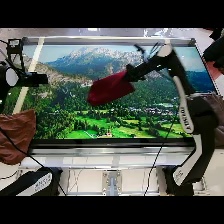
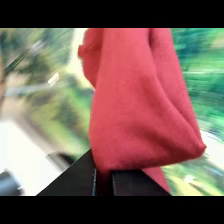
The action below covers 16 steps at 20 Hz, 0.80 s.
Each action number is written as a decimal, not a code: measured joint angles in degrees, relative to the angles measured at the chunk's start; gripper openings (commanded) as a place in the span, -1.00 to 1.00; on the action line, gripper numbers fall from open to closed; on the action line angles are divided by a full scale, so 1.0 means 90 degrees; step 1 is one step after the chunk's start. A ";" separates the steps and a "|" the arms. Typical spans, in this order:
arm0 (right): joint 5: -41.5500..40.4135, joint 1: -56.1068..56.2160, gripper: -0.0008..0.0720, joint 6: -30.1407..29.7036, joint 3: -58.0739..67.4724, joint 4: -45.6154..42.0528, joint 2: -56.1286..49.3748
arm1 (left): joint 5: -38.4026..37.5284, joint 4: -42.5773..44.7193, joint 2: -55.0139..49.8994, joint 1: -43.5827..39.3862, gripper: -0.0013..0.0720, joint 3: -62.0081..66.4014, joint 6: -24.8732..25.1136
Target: Fold the shirts.
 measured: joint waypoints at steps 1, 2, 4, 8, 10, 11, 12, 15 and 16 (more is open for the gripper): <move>0.0107 -0.0347 -0.93 0.0005 0.0005 -0.0233 0.0223 | 0.0000 -0.0002 0.0000 -0.0002 -0.93 0.0000 0.0000; 0.0199 -0.0753 -0.93 0.0012 0.0017 -0.0459 0.0457 | 0.0000 0.0000 0.0000 0.0000 -0.93 0.0000 0.0000; 0.0376 -0.1574 -0.93 0.0029 0.0022 -0.0816 0.0865 | 0.0000 0.0000 0.0000 -0.0002 -0.93 0.0000 0.0000; 0.0947 -0.3262 -0.93 0.0034 -0.0097 -0.1309 0.1632 | 0.0000 0.0000 0.0000 0.0000 -0.93 0.0000 0.0000; 0.1290 -0.3997 -0.93 -0.0017 -0.0306 -0.1545 0.2072 | 0.0000 -0.0002 0.0000 -0.0002 -0.93 0.0000 0.0000; 0.1445 -0.4369 -0.93 -0.0083 -0.0464 -0.1734 0.2312 | 0.0000 -0.0007 0.0000 -0.0002 -0.93 0.0000 0.0000; 0.1586 -0.4721 -0.93 -0.0158 -0.0651 -0.1938 0.2567 | 0.0000 -0.0015 0.0000 0.0000 -0.93 0.0000 0.0000; 0.1780 -0.5748 -0.93 -0.0403 -0.1472 -0.2385 0.3300 | 0.0000 -0.0036 0.0000 0.0000 -0.93 0.0000 -0.0002; 0.1795 -0.6074 -0.93 -0.0464 -0.1841 -0.2475 0.3538 | 0.0000 -0.0058 0.0000 0.0000 -0.93 0.0000 -0.0002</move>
